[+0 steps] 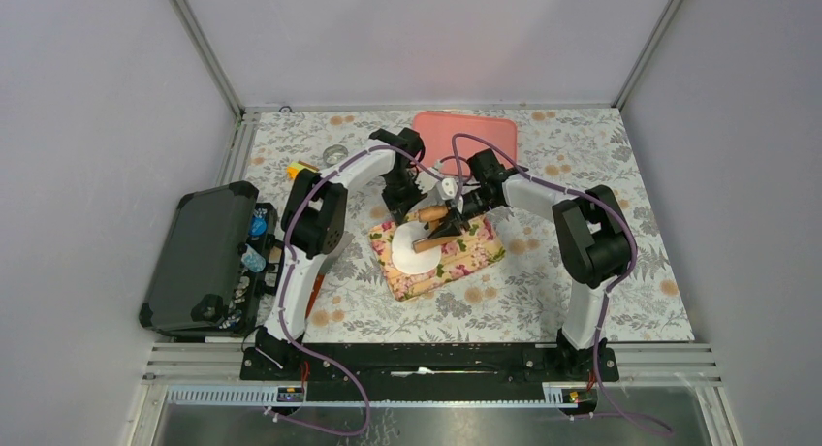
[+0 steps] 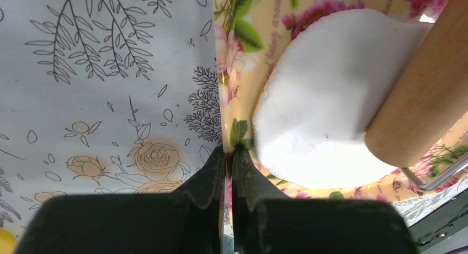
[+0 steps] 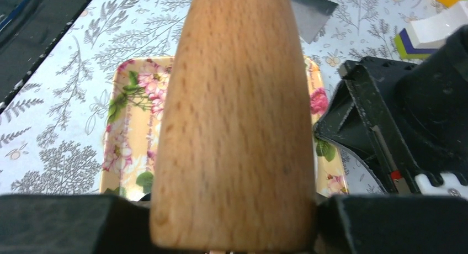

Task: Roll out the dumpling wrappers from the dough
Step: Flatten out the dough on the work surface.

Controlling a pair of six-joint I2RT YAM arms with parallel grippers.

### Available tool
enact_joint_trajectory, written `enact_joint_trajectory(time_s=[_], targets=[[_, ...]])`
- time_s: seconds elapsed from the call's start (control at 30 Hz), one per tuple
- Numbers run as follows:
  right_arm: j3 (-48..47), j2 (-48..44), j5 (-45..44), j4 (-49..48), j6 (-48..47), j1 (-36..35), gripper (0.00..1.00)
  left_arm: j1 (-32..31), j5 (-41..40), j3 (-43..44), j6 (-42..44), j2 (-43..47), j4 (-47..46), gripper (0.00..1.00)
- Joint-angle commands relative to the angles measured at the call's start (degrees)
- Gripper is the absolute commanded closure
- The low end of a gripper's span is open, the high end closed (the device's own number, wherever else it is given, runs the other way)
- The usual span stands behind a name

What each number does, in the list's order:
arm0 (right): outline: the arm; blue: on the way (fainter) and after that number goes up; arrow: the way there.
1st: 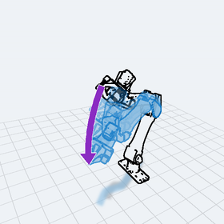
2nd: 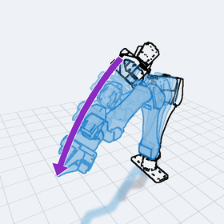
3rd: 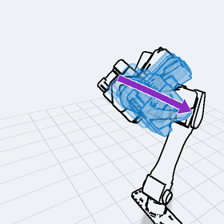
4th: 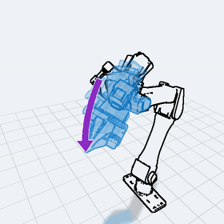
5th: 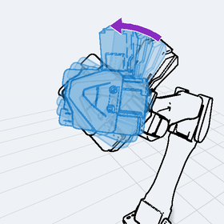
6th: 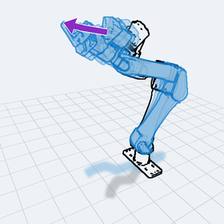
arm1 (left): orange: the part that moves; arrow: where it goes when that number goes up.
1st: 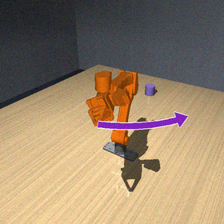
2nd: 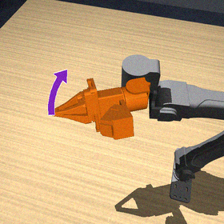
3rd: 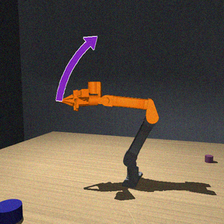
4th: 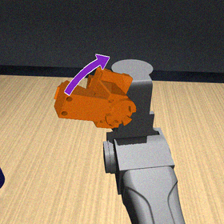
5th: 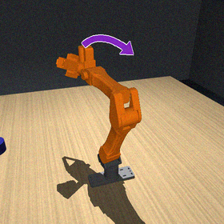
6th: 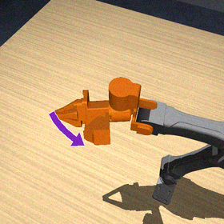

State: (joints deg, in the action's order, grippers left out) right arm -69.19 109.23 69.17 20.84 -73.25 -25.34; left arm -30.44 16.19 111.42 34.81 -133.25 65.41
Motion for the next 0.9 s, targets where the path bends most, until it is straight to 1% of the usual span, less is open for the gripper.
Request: enact_joint_trajectory(time_s=[0.0,0.13,0.2,0.3,0.33,0.43,0.53,0.7,0.8,0.87], targets=[[0.0,1.8,-3.5,17.3,-14.0,-0.1,1.00,-1.6,-0.8,0.6,6.0,2.0,-2.8,1.00],[1.2,0.9,-1.1,21.2,-17.3,-0.1,1.00,-1.6,0.1,-0.1,6.4,2.4,-2.9,1.00],[1.4,0.7,-0.7,25.0,-22.5,-0.2,1.00,-1.6,0.5,-0.6,6.5,2.5,-2.9,1.00],[1.9,0.0,0.4,25.7,-22.7,-0.1,1.00,-1.6,0.6,-1.2,7.1,2.6,-3.1,1.00],[1.7,-0.1,1.1,27.4,-23.6,-0.2,1.00,-1.6,0.5,-1.4,7.2,2.6,-3.1,1.00],[-0.2,0.0,3.3,33.8,-30.2,-0.1,1.00,-1.6,0.6,-2.3,8.1,2.9,-3.8,1.00],[-2.6,-0.8,6.6,34.0,-30.5,0.4,1.00,-1.6,1.3,-3.3,9.2,3.6,-4.5,1.00],[-10.4,1.1,12.8,33.9,-28.4,0.4,1.00,-1.7,2.2,-4.0,10.2,4.2,-5.0,1.00],[-16.1,4.2,12.9,33.8,-26.3,-0.1,1.00,-1.7,2.5,-4.2,10.2,4.2,-5.0,1.00],[-18.1,6.2,12.3,33.7,-25.8,-0.8,1.00,-1.7,2.6,-4.3,10.0,4.1,-5.0,1.00]])
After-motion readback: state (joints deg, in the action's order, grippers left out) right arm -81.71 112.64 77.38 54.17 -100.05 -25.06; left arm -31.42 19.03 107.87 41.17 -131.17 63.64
